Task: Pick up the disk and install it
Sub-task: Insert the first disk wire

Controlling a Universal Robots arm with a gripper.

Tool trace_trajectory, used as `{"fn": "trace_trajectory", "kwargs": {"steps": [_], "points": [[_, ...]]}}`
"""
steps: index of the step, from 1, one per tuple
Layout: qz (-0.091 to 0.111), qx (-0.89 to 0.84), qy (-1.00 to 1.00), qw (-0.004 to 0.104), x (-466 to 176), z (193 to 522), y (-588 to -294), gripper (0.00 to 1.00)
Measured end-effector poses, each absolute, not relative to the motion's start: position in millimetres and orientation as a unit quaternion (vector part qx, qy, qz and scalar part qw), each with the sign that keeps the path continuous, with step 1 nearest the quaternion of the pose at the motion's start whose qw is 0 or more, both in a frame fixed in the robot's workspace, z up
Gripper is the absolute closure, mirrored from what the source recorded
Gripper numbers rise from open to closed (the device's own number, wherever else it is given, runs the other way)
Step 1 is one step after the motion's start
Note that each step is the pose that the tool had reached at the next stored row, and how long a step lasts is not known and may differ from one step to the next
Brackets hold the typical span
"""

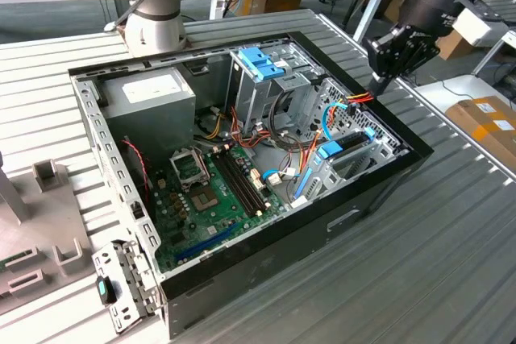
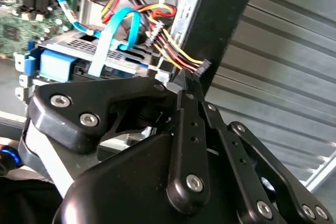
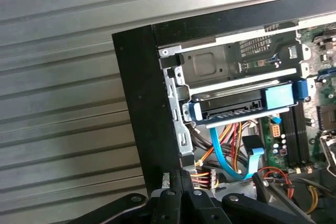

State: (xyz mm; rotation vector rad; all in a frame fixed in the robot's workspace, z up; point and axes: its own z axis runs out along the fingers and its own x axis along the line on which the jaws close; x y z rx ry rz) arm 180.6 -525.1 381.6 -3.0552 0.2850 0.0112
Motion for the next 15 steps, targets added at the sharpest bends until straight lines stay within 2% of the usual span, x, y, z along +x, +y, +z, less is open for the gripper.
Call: {"fn": "trace_trajectory", "kwargs": {"steps": [2,8,10,11,12,15], "points": [[-0.006,-0.995,0.092,0.037,180.6,381.3,-525.1,0.90],[-0.006,-0.995,0.092,0.037,180.6,381.4,-525.1,0.90],[-0.006,-0.995,0.092,0.037,180.6,381.4,-525.1,0.76],[-0.006,-0.995,0.092,0.037,180.6,381.4,-525.1,0.76],[-0.006,-0.995,0.092,0.037,180.5,381.4,-525.1,0.64],[-0.006,-0.994,0.101,0.038,180.6,378.4,-525.1,0.64]]}}
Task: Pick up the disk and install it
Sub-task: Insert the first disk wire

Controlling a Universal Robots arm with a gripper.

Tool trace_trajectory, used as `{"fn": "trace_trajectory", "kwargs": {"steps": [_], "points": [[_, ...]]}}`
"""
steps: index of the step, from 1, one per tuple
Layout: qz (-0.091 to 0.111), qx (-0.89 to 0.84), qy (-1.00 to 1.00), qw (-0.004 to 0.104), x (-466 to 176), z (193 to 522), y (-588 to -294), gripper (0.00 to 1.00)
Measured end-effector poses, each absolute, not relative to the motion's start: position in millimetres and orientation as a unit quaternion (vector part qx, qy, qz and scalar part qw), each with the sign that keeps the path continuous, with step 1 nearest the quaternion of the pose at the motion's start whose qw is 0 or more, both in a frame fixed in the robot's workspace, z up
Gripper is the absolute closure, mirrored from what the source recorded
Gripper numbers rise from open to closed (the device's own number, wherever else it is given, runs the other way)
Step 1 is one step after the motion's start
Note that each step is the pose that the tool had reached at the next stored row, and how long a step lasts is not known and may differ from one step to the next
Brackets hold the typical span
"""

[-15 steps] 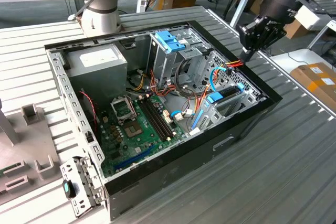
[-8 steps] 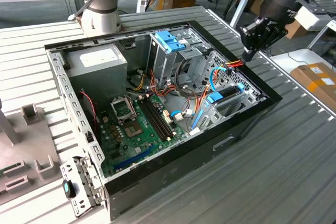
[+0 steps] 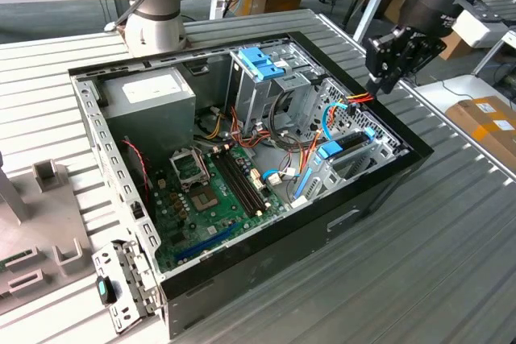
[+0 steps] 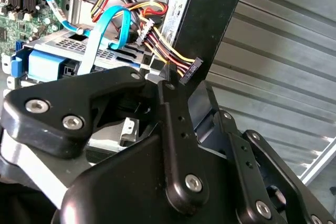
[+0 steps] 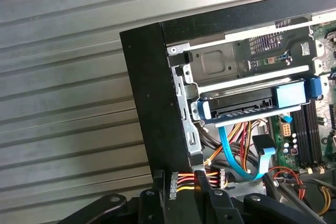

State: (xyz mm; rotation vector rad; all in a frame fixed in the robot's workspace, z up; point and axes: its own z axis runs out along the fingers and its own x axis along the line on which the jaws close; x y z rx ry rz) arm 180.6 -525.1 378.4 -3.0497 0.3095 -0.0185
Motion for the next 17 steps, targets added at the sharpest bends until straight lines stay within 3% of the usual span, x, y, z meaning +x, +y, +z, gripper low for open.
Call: {"fn": "trace_trajectory", "kwargs": {"steps": [17], "points": [[-0.007,-0.989,0.144,0.041,189.4,367.6,-523.5,0.64]]}}
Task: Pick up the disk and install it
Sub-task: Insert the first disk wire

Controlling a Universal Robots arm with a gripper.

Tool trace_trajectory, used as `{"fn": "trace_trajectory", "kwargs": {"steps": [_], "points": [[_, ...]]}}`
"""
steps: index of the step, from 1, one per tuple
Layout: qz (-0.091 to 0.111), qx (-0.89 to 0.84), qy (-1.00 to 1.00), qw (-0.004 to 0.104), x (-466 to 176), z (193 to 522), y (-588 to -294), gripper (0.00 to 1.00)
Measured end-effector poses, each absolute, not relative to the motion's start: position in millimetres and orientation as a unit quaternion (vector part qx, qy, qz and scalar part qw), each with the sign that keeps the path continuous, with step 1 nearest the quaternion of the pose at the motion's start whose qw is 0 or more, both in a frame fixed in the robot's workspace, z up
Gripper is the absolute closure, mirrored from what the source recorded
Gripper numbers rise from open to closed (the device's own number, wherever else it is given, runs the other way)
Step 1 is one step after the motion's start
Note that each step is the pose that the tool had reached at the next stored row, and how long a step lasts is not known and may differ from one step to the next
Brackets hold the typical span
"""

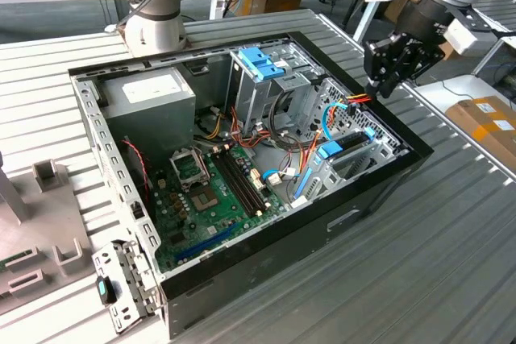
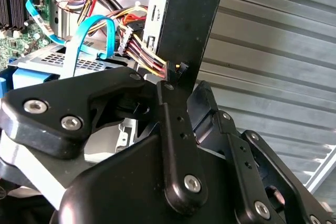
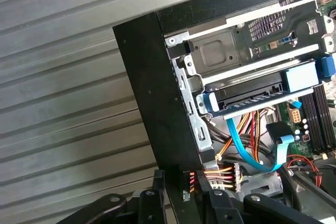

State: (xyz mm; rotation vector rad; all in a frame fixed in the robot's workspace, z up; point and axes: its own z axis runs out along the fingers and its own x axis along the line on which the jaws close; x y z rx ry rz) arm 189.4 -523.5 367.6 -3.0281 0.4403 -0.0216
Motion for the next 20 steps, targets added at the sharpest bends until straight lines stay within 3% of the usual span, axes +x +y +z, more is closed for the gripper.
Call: {"fn": "trace_trajectory", "kwargs": {"steps": [7,9,20], "points": [[-0.007,-0.989,0.144,0.041,184.7,367.4,-524.3,0.65],[-0.007,-0.989,0.144,0.041,184.6,367.4,-524.3,0.79],[-0.007,-0.989,0.144,0.041,184.5,366.9,-524.3,0.79]]}}
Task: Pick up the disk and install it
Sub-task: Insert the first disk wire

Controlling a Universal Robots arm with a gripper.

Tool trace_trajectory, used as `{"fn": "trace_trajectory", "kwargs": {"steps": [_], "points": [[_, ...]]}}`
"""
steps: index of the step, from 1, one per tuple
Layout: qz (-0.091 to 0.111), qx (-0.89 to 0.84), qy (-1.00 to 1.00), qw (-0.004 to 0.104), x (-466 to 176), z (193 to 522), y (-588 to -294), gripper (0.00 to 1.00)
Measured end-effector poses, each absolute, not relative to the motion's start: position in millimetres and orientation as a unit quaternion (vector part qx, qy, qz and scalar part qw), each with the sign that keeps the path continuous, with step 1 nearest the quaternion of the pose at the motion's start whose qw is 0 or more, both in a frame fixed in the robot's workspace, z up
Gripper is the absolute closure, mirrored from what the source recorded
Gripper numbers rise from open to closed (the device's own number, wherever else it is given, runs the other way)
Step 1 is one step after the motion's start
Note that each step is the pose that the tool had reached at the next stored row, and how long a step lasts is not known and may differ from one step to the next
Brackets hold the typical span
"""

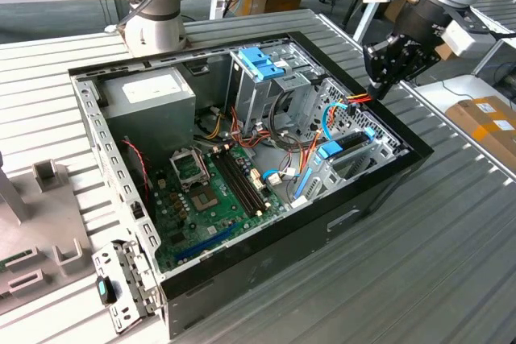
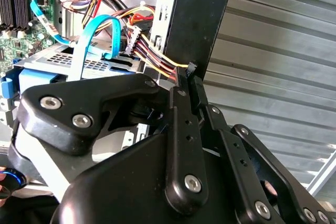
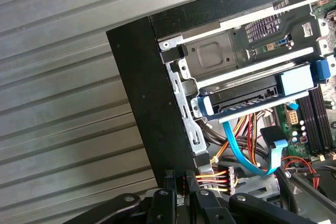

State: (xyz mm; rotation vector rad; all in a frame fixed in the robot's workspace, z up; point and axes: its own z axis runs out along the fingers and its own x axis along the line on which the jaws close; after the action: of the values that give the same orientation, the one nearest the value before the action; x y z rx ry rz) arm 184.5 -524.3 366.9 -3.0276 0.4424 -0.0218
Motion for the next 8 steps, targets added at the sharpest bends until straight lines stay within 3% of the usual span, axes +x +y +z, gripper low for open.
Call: {"fn": "trace_trajectory", "kwargs": {"steps": [7,8], "points": [[-0.007,-0.989,0.144,0.041,184.5,366.4,-524.3,0.79],[-0.007,-0.989,0.144,0.041,184.5,366.4,-524.3,0.84]]}}
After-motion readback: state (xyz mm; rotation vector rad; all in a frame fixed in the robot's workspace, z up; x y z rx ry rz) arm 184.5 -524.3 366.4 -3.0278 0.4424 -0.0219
